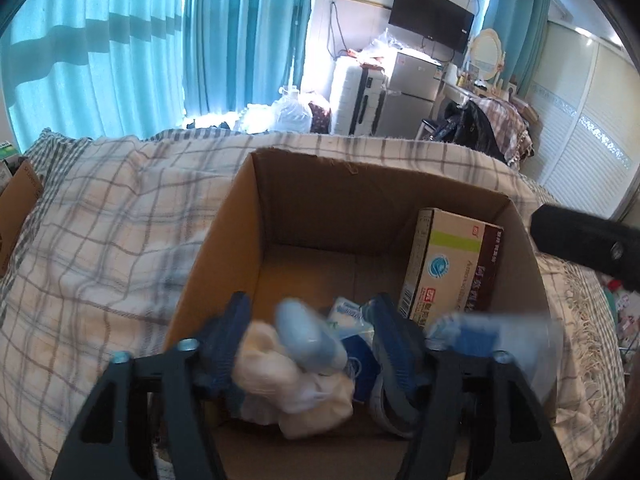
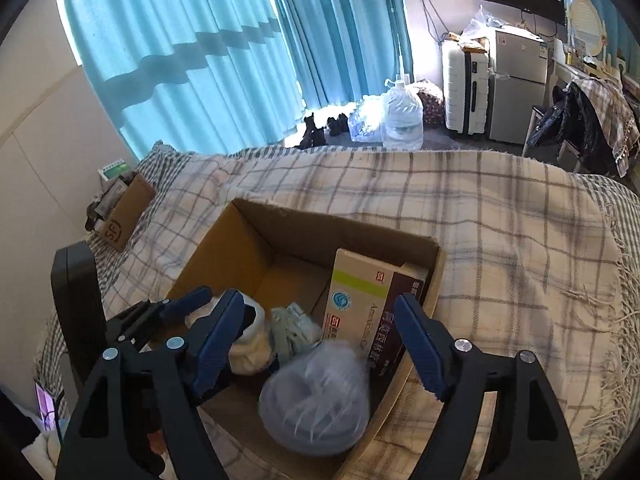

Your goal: Organize objects

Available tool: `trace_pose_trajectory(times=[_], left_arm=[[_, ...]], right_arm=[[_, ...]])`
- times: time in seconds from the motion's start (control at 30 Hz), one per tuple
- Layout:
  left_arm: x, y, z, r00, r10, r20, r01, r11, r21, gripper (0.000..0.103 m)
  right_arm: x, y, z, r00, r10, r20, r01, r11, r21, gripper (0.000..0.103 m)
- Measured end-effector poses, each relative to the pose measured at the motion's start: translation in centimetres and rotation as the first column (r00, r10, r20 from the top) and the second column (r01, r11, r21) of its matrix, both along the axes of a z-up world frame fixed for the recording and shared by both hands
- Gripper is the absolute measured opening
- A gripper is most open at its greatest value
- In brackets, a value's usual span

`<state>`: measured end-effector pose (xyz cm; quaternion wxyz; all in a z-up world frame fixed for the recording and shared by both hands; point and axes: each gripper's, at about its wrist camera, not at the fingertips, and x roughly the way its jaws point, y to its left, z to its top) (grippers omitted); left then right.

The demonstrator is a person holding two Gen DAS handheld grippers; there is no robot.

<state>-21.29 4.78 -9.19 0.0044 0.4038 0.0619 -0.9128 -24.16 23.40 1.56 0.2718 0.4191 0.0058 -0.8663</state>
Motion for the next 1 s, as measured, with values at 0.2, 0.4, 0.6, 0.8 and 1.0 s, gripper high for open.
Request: trace_pose_trajectory(times=[0.2,0.4,0.6,0.8,1.0], left_arm=[[0.7,-0.6,2.9,0.999,0.033,-0.010,-0.033,0.999,0.020,0.084],[4.0,-1.1,8.8,0.995,0.049,-0.088,-0.050,0.999,-0.013,0.100],[9.5,-1.0,15.6,0.974,0.043,-0.222,-0.049,0.999,-0.023,0.103],[14.9,-1.3,19.7,0.954,0.037,-0.299,-0.044,0.999,-0.017,0.103],[19.3,-2.0,20.0,0.933,0.048,-0.356,-0.063,0.998,-0.031,0.103]], right_arm=[[1.5,1.3,3.5,0.993,-0.089,-0.084,0.093,0.995,0.047,0.078],[6.9,3.3,8.6,0.963,-0.157,-0.218,0.166,0.986,0.024,0.090],[12.9,5.3,13.0,0.929,-0.203,-0.309,0.214,0.977,0.004,0.094],[19.6,7.1,15.6,0.898,-0.258,-0.357,0.270,0.963,-0.017,0.102],[23.4,6.8,14.1,0.880,-0.278,-0.385,0.298,0.955,-0.009,0.103]])
